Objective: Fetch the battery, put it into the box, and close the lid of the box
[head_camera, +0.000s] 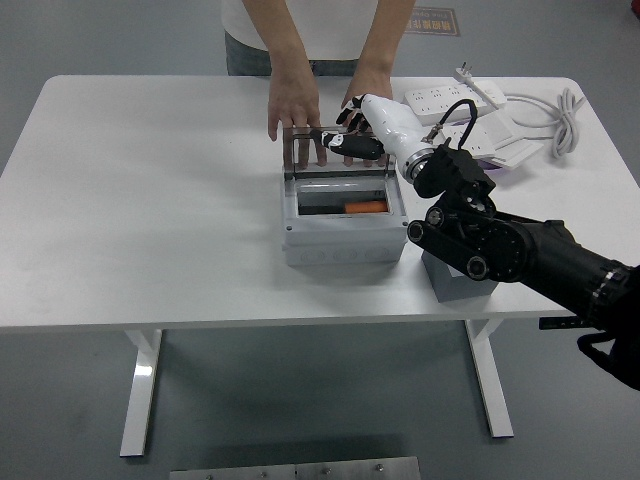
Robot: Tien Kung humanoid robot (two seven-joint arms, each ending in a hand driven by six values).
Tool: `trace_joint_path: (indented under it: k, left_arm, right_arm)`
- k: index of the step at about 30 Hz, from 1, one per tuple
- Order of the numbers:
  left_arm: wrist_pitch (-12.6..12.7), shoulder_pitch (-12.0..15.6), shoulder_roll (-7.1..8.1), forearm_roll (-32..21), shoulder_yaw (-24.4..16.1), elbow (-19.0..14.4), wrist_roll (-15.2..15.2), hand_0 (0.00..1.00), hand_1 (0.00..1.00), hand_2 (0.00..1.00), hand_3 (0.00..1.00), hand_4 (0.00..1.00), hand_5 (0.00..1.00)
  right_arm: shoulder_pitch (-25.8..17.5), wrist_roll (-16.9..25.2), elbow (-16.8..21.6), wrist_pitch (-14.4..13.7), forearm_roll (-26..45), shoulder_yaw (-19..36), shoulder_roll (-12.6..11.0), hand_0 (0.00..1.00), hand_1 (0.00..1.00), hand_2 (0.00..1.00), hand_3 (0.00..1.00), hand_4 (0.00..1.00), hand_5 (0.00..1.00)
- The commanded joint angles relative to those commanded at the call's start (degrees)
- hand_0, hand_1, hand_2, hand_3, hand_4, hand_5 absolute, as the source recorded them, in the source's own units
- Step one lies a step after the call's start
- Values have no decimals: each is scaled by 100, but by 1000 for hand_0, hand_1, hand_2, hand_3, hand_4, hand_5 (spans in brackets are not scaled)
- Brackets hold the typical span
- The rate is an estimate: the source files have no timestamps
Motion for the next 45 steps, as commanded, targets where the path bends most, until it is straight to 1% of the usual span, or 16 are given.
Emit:
trace_joint_path:
  k: [4,9,10,15,16,21,22,27,28,29,39,40,45]
  left_arm:
    - [25,1,-5,-43,26,3,-4,452,644,643,670,788,700]
    - [27,6,-8,-53,41,4,1,452,644,643,670,788,700]
    - [28,9,-7,-55,43,3,4,453,645,643,669,787,701]
    - [35,18,-6,-75,60,6,3,453,645,643,669,787,701]
    - [37,18,-8,-82,65,7,0,453,645,643,669,787,701]
    - [46,25,-15,-114,91,13,-7,453,645,643,669,787,701]
    - [47,28,-17,-117,93,12,-3,453,645,643,671,786,702]
    - [50,40,-19,-131,104,10,4,453,645,643,671,786,702]
    - [52,40,-20,-133,104,9,7,453,645,643,671,786,703]
    - [51,40,-20,-134,105,9,7,453,645,643,671,786,703]
    - [56,36,-28,-135,113,12,4,453,645,643,671,786,704]
    - [58,38,-28,-135,113,11,6,452,645,643,670,786,704]
    - [59,48,-34,-134,117,9,8,452,645,643,670,786,704]
  right_arm:
    - [-44,-254,307,37,-225,-13,-84,744,597,577,618,951,830]
    - [-111,-456,652,49,-442,-31,-219,744,597,577,618,951,830]
    - [-121,-487,713,51,-477,-30,-243,693,536,541,612,947,838]
    - [-153,-655,967,55,-637,-4,-324,693,536,541,612,947,838]
    - [-159,-687,1006,57,-659,0,-335,613,466,508,596,938,847]
    - [-197,-843,1225,80,-818,-2,-391,613,466,508,596,938,847]
    - [-206,-875,1274,92,-853,-7,-403,601,457,491,594,935,854]
    - [-234,-967,1418,143,-944,-30,-433,601,457,491,594,935,854]
    - [-242,-980,1445,149,-959,-35,-439,571,434,482,588,920,853]
    - [-249,-989,1466,153,-967,-42,-444,571,434,482,588,920,853]
    - [-314,-1084,1577,228,-1032,-110,-474,559,424,467,587,917,854]
    - [-320,-1115,1605,256,-1045,-110,-485,553,422,464,587,903,854]
    - [-343,-1332,1769,459,-1113,-113,-532,553,422,464,587,903,854]
